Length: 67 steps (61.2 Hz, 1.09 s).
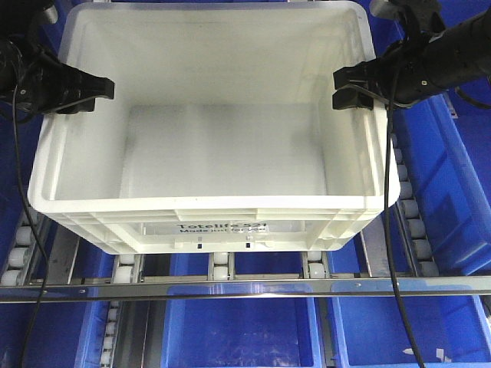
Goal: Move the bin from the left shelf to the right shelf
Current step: 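Lower the held white tote onto the roller slot with both grippers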
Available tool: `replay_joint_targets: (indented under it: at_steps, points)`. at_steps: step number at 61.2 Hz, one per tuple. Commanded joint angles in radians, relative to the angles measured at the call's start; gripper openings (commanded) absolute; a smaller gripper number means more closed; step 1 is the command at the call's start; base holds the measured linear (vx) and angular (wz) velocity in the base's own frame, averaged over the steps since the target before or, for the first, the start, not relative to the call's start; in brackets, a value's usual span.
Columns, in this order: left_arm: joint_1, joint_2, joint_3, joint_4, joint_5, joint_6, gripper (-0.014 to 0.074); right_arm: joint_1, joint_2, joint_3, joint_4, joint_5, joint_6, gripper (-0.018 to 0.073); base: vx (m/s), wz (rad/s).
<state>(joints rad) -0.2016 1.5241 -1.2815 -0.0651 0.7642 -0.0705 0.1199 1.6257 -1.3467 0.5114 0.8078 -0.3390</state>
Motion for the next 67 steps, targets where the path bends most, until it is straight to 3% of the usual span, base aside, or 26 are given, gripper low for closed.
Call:
replay_joint_targets:
  at_steps: [1, 13, 25, 36, 67]
  points:
    - [0.001, -0.023, -0.023, 0.036, -0.062, 0.033, 0.015, -0.005, -0.036, -0.03, -0.005, -0.021, -0.05, 0.0162, 0.0, 0.0]
    - [0.001, -0.023, -0.023, 0.041, -0.067, 0.03, 0.0326, -0.005, -0.036, -0.03, -0.005, -0.03, -0.05, 0.0361, 0.0, 0.0]
    - [0.001, -0.025, -0.023, 0.051, -0.088, 0.029, 0.0391, -0.005, -0.043, -0.03, -0.018, -0.064, -0.05, 0.0506, 0.0, 0.0]
    - [0.001, -0.043, -0.023, 0.065, -0.08, 0.024, 0.0389, -0.005, -0.083, -0.03, -0.058, -0.079, -0.049, 0.0522, 0.0, 0.0]
    - [0.001, -0.153, -0.023, 0.065, -0.052, 0.021, 0.0389, -0.005, -0.19, -0.03, -0.059, -0.05, -0.049, 0.0521, 0.0, 0.0]
